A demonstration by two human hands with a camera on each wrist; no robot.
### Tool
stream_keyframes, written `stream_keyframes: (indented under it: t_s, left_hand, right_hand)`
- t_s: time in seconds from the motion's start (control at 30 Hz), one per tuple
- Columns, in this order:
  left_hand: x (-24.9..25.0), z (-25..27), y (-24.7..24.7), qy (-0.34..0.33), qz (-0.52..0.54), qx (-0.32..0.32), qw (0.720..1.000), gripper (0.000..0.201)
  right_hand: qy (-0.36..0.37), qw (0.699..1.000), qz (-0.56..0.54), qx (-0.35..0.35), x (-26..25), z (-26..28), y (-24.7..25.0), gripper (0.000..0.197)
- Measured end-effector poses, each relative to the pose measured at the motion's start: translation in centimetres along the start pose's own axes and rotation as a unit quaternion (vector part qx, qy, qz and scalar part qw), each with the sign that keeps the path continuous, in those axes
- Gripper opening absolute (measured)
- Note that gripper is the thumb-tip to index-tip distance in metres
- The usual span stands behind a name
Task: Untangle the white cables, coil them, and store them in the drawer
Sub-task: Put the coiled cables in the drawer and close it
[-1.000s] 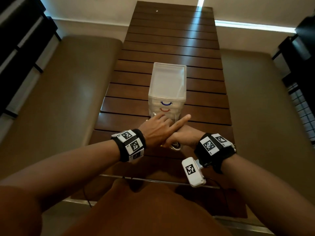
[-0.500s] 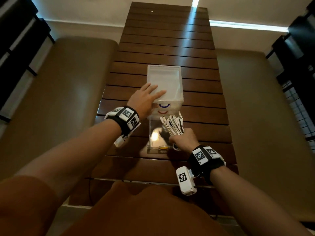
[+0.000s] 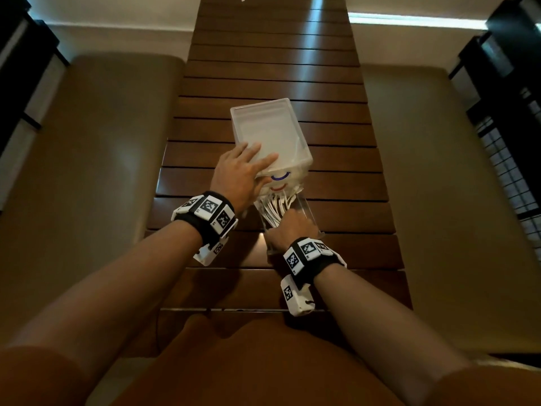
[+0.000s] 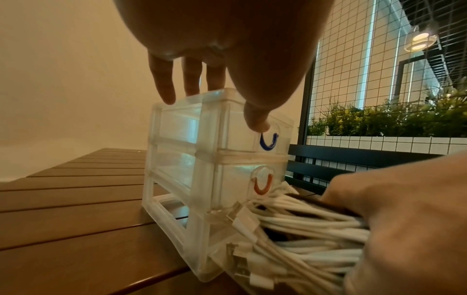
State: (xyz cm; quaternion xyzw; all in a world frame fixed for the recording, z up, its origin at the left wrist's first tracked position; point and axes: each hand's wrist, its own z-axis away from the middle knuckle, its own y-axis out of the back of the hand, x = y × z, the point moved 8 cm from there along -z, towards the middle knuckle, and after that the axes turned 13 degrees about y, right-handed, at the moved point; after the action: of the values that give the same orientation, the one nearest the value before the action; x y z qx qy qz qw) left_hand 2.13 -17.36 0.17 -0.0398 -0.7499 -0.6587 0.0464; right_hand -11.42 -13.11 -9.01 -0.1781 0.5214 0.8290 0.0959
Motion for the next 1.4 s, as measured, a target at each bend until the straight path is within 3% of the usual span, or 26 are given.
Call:
stream_keyframes:
  t_s: [0.23,0.33,0.43,0.5,0.57,0.6,0.63,0.7,0.8,0.87,0.97,1.07,1.17,1.3,1.33,1.4]
  left_hand:
    - [0.2,0.5,1.0,0.019,0.049,-0.009,0.999,0.050]
    - [-0.6,0.5,1.8,0.045,0.164,-0.038,0.985,0.054]
    - [-3.6,1.2,2.5,0.125,0.338,0.012,0.933,0.067]
    - [-5.8,3.2,0.4,0.259,0.386,0.000,0.886,0.061]
    - [-5.5,6.0,-4.4,0.378,0.434,-0.149,0.804,0.043]
    - [-4.3,7.3,-6.5,0.400,0.456,-0.221,0.764,0.033]
    - [-3.3,7.9,-7.9,0.401,0.462,-0.251,0.750,0.024]
    - [-2.2,7.6,-8.9,0.389,0.434,-0.224,0.781,0.010]
    - [-1.7,6.9,-8.7,0.398,0.377,-0.156,0.822,0.009]
    - [-1.3,7.0,-9.1,0.385,0.390,-0.166,0.820,0.007]
    - [-0.6,7.1,-9.4,0.346,0.405,-0.209,0.820,0.025]
    - [-0.6,6.8,-9.1,0.354,0.384,-0.188,0.832,0.030]
    - [-0.8,6.5,-9.1,0.380,0.373,-0.149,0.833,0.034]
    - [-0.4,6.1,-8.8,0.361,0.333,-0.157,0.857,0.034]
    - [-0.1,6.0,-8.7,0.355,0.314,-0.167,0.865,0.035]
    - [0.3,5.7,-8.4,0.350,0.284,-0.177,0.875,0.038]
  right_hand:
    - [0.002,1.000,-0.004,0.027,0.7,-0.1,-0.8,0.055]
    - [0.011,0.998,0.018,0.056,0.6,0.1,-0.9,0.065]
    - [0.012,0.998,0.030,0.060,0.9,0.1,-0.9,0.072]
    - [0.011,0.999,0.012,0.051,1.1,0.1,-1.1,0.072]
    - [0.016,0.999,0.002,0.048,1.2,-0.1,-1.3,0.073]
    - [0.017,0.999,-0.002,0.048,1.3,0.0,-1.4,0.075]
    - [0.019,0.998,-0.007,0.052,1.3,0.0,-1.4,0.077]
    - [0.024,0.997,-0.021,0.066,1.3,0.2,-1.3,0.083]
    - [0.046,0.993,-0.027,0.108,1.3,0.8,-0.7,0.099]
    - [0.062,0.989,-0.022,0.132,1.1,0.9,-0.5,0.101]
    - [0.069,0.991,-0.012,0.118,0.9,0.6,-0.8,0.088]
    - [0.065,0.994,-0.005,0.091,0.9,0.5,-0.7,0.071]
    - [0.069,0.996,-0.013,0.062,1.0,0.3,-0.8,0.080]
    - [0.080,0.992,-0.073,-0.058,1.9,-0.1,-1.7,0.102]
    - [0.090,0.989,-0.106,-0.049,2.0,-0.2,-1.2,0.099]
    - [0.121,0.976,-0.174,0.042,2.1,-0.3,0.5,0.083]
